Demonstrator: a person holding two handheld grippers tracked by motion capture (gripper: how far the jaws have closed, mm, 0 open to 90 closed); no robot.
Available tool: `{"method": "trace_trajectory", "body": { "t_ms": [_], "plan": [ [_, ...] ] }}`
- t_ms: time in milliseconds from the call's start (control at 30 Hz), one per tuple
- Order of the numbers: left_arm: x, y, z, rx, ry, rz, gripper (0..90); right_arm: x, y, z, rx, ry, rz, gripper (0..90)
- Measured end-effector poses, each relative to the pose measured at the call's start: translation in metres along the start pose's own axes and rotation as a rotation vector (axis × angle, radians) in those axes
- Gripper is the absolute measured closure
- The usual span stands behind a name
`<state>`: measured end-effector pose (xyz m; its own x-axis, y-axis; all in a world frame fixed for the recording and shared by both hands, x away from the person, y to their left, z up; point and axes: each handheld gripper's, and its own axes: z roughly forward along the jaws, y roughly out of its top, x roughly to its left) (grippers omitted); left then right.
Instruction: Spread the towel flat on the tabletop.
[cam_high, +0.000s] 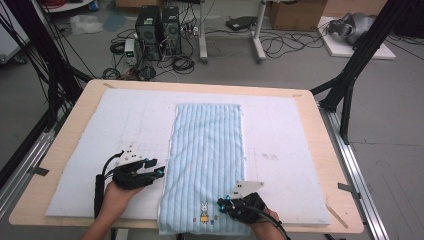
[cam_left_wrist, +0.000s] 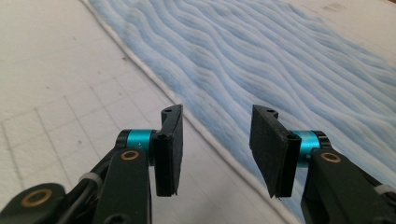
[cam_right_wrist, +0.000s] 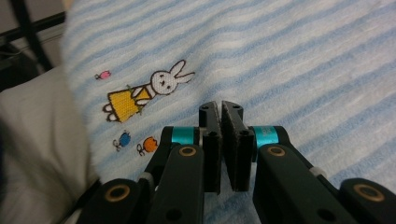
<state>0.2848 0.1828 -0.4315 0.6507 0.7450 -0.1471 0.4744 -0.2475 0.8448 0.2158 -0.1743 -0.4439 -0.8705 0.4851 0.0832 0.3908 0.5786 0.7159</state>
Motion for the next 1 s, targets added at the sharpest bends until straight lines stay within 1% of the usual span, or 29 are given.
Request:
{"method": "trace_trajectory", "body": {
  "t_ms": [67, 100, 133, 167, 200, 267, 300, 333, 367, 400, 433, 467, 500, 533, 567, 600, 667, 700, 733, 767, 833, 900, 933, 967, 1000],
  "plan": [
    [0.004, 0.004, 0.006, 0.001, 0.008, -0.015, 54.2, 0.002, -0.003, -0.003, 0.006, 0.020, -0.007, 85.8],
    [0.006, 0.005, 0.009, 0.007, 0.014, -0.018, 53.8, 0.002, -0.004, -0.005, 0.006, 0.029, -0.005, 83.3],
    [0.007, 0.007, 0.013, 0.012, 0.016, -0.026, 53.3, 0.002, -0.005, -0.006, 0.005, 0.036, -0.003, 79.5],
    [0.008, 0.009, 0.016, 0.022, 0.020, -0.024, 52.9, 0.001, -0.004, -0.007, -0.003, 0.038, -0.004, 75.6],
    [0.008, 0.010, 0.020, 0.029, 0.025, -0.025, 52.2, 0.000, -0.004, -0.009, -0.023, 0.030, 0.005, 70.8],
    [0.009, 0.012, 0.029, 0.045, 0.033, -0.027, 51.7, -0.006, -0.002, -0.015, -0.079, -0.006, 0.051, 64.8],
    [0.009, 0.013, 0.033, 0.057, 0.035, -0.024, 51.7, -0.010, -0.002, -0.018, -0.100, -0.048, 0.065, 62.9],
    [0.008, 0.013, 0.037, 0.068, 0.037, -0.014, 52.1, -0.014, -0.001, -0.020, -0.113, -0.098, 0.087, 62.8],
    [0.006, 0.012, 0.041, 0.080, 0.037, 0.002, 53.9, -0.018, -0.001, -0.022, -0.120, -0.143, 0.104, 62.2],
    [0.005, 0.012, 0.044, 0.101, 0.031, 0.033, 58.6, -0.023, -0.001, -0.023, -0.122, -0.180, 0.123, 62.2],
    [0.003, 0.011, 0.048, 0.121, 0.031, 0.062, 66.2, -0.026, -0.001, -0.024, -0.121, -0.216, 0.128, 62.7],
    [0.001, 0.010, 0.049, 0.124, 0.036, 0.083, 71.4, -0.030, -0.001, -0.023, -0.113, -0.245, 0.133, 63.3],
    [0.001, 0.009, 0.050, 0.118, 0.033, 0.093, 75.1, -0.033, 0.000, -0.022, -0.105, -0.265, 0.135, 65.6],
    [0.001, 0.009, 0.050, 0.119, 0.027, 0.095, 81.6, -0.035, 0.000, -0.021, -0.091, -0.273, 0.135, 67.1],
    [0.000, 0.009, 0.049, 0.121, 0.027, 0.111, 85.4, -0.038, 0.000, -0.018, -0.077, -0.271, 0.135, 70.1],
    [-0.001, 0.009, 0.049, 0.122, 0.031, 0.124, 87.0, -0.040, 0.000, -0.015, -0.060, -0.266, 0.134, 72.5],
    [-0.002, 0.009, 0.047, 0.133, 0.024, 0.150, 88.0, -0.042, -0.001, -0.009, -0.005, -0.253, 0.130, 77.9],
    [0.000, 0.009, 0.045, 0.140, 0.015, 0.146, 88.1, -0.041, -0.002, -0.009, -0.004, -0.249, 0.133, 81.5],
    [0.001, 0.008, 0.043, 0.141, 0.016, 0.144, 88.1, -0.042, -0.002, -0.010, 0.001, -0.233, 0.154, 83.7],
    [0.003, 0.007, 0.040, 0.141, 0.011, 0.143, 88.1, -0.042, -0.002, -0.011, 0.012, -0.221, 0.159, 86.0],
    [0.007, 0.004, 0.036, 0.140, 0.001, 0.131, 88.0, -0.040, -0.002, -0.014, 0.034, -0.208, 0.157, 86.4],
    [0.008, 0.004, 0.034, 0.146, -0.014, 0.130, 87.3, -0.039, -0.002, -0.017, 0.054, -0.188, 0.157, 85.9],
    [0.009, 0.004, 0.033, 0.147, -0.017, 0.125, 85.1, -0.039, -0.002, -0.018, 0.053, -0.182, 0.150, 82.1],
    [0.011, 0.006, 0.034, 0.137, -0.018, 0.112, 77.3, -0.040, -0.003, -0.018, 0.049, -0.177, 0.152, 77.8],
    [0.012, 0.007, 0.034, 0.123, -0.014, 0.097, 68.3, -0.041, -0.003, -0.019, 0.035, -0.189, 0.154, 74.4]
  ]
}}
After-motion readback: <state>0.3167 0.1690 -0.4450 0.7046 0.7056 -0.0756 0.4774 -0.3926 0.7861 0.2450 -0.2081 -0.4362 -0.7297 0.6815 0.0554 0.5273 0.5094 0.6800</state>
